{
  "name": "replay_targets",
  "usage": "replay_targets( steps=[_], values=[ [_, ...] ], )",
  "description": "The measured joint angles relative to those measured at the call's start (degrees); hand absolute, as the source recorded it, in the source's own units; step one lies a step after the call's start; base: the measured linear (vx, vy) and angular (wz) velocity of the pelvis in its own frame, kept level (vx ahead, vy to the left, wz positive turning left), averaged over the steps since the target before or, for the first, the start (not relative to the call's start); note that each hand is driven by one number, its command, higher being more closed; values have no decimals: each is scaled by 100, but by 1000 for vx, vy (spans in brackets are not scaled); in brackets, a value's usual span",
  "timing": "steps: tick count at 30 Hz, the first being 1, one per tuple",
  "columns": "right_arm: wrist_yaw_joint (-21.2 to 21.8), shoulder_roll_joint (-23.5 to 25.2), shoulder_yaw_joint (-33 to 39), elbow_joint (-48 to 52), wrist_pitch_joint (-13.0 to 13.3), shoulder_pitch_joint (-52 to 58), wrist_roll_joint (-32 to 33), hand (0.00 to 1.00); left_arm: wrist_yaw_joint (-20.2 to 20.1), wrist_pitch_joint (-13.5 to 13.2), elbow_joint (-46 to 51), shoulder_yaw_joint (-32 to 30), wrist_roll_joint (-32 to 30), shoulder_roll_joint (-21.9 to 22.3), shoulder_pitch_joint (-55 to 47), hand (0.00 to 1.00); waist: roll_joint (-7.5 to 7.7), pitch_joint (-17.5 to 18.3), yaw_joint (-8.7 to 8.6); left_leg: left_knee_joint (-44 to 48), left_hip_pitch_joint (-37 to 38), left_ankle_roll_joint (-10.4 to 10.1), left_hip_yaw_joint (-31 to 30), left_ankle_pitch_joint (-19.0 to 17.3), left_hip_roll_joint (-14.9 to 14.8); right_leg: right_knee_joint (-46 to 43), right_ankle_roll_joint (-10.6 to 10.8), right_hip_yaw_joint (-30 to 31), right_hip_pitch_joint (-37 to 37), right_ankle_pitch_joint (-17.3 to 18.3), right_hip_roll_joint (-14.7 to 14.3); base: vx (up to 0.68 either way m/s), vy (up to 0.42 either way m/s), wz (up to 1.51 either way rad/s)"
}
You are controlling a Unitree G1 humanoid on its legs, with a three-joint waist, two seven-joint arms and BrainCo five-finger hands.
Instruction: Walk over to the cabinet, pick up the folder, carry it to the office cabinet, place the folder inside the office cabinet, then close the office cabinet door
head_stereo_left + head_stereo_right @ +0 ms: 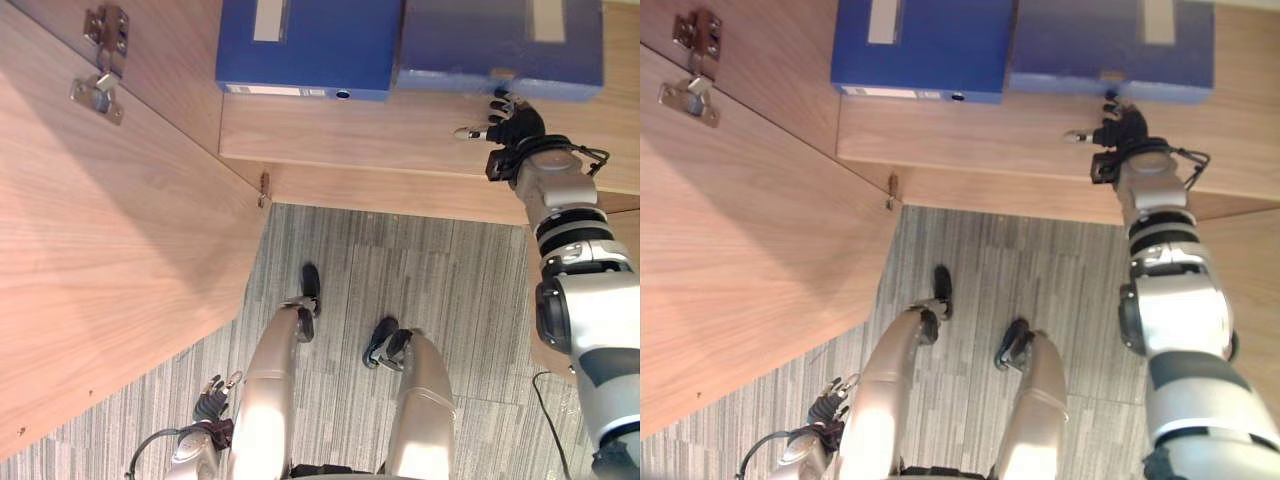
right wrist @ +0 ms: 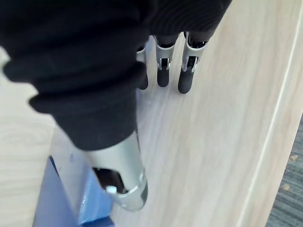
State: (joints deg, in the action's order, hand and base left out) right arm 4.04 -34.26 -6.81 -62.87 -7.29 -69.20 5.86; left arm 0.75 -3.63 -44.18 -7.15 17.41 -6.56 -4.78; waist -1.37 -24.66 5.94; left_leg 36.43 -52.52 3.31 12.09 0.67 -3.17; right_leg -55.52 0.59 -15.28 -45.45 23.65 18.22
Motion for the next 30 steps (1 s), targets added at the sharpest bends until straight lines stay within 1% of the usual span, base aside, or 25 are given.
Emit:
replay_targets(
  steps=[1,2,5,7,9,12,15,16,18,19,20,21,23,25,26,27,28,29,30],
  values=[
    [53,0,-51,10,62,106,-293,0,-8,-16,-64,1,-2,-1,5,0,3,30,5,-89,71,-12,4,28,8,68,-2,-15,62,-15,-7,5,-44,2],
    [73,-3,-118,13,99,161,-452,0,-13,-25,-84,1,-2,-2,5,0,8,42,5,-133,110,-19,9,45,19,96,-1,-15,87,-22,-6,8,-54,1],
    [183,-14,-413,133,286,407,-1205,0,-50,-36,-100,8,-37,-38,11,0,21,76,-4,-553,360,-57,25,213,78,349,-4,-54,246,-114,-26,-1,-50,1],
    [268,-25,-585,151,336,515,-1426,0,-66,-43,-137,9,-106,-55,12,0,23,128,-13,-875,529,-79,36,351,101,566,-10,-94,355,-201,-63,15,-44,0],
    [339,-27,-841,203,360,650,-1529,0,-116,-44,-189,10,-135,-74,12,0,28,139,-13,-1186,760,-97,41,466,101,820,-6,-139,548,-295,-134,45,-39,-8],
    [603,32,-1270,209,357,876,-1711,0,-230,-41,-266,22,-179,-104,-2,0,52,201,-13,-1935,1326,-167,82,760,117,1346,0,-192,956,-484,-278,91,-32,-12],
    [750,153,-1365,201,350,1138,-1790,0,-259,-42,-191,133,-184,-147,-9,0,57,269,-16,-2462,1773,-235,83,954,132,1684,2,-252,1300,-568,-371,92,-58,-6],
    [825,202,-1366,191,346,1277,-1830,0,-293,-42,-65,187,-185,-158,-55,0,57,331,-18,-2692,1946,-269,68,1045,131,1831,1,-304,1450,-601,-417,135,-102,-1],
    [938,271,-1366,52,327,1423,-1833,0,-375,-52,112,251,-181,-165,-112,0,57,340,-18,-2975,2283,-321,43,1139,134,2010,8,-398,1743,-627,-458,129,-118,1],
    [964,343,-1367,-39,273,1533,-1840,0,-437,-48,193,285,-182,-165,-133,0,55,379,-17,-3088,2460,-345,30,1159,132,2116,16,-451,1930,-632,-486,104,-113,1],
    [970,391,-1373,-70,261,1605,-1841,0,-457,-48,209,294,-182,-163,-145,0,60,424,-19,-3130,2530,-349,22,1161,126,2173,20,-470,2014,-635,-506,105,-107,1],
    [992,529,-1387,-177,239,1719,-1841,0,-486,-34,211,302,-184,-154,-166,0,59,526,-34,-3205,2674,-357,13,1163,104,2319,24,-510,2200,-657,-563,94,-78,-2],
    [1012,772,-1340,-261,192,1887,-1841,0,-501,8,208,302,-233,-123,-169,0,58,620,-61,-3273,2944,-375,16,1160,71,2570,42,-583,2570,-706,-647,119,-74,4],
    [998,1164,-1105,-265,167,2227,-1835,0,-502,73,201,292,-402,-16,-168,0,85,835,-77,-3262,3202,-436,0,1112,41,2863,74,-724,3021,-755,-721,131,-49,14],
    [985,1304,-971,-265,166,2305,-1825,0,-502,96,201,290,-446,4,-165,0,98,874,-77,-3215,3250,-466,-4,1081,24,2935,72,-748,3135,-768,-747,116,-38,7],
    [921,1599,-696,-266,164,2451,-1804,0,-501,110,204,275,-555,53,-153,0,111,910,-76,-3017,3331,-474,-15,946,-28,3087,71,-783,3373,-806,-810,82,-33,2],
    [894,1753,-527,-267,163,2522,-1799,0,-500,117,204,261,-594,81,-152,0,110,912,-63,-2859,3360,-466,-12,825,-68,3145,66,-788,3497,-816,-840,75,-35,-7],
    [776,2076,-192,-265,163,2702,-1769,0,-499,138,203,179,-678,147,-142,0,99,948,-44,-2403,3359,-460,-4,540,-171,3211,66,-774,3712,-817,-904,39,-24,-18],
    [638,2315,41,-261,166,2881,-1726,0,-488,152,187,110,-758,198,-139,0,95,1004,-21,-2080,3357,-459,3,329,-252,3255,65,-740,3858,-817,-959,9,-16,-26]
  ],
)
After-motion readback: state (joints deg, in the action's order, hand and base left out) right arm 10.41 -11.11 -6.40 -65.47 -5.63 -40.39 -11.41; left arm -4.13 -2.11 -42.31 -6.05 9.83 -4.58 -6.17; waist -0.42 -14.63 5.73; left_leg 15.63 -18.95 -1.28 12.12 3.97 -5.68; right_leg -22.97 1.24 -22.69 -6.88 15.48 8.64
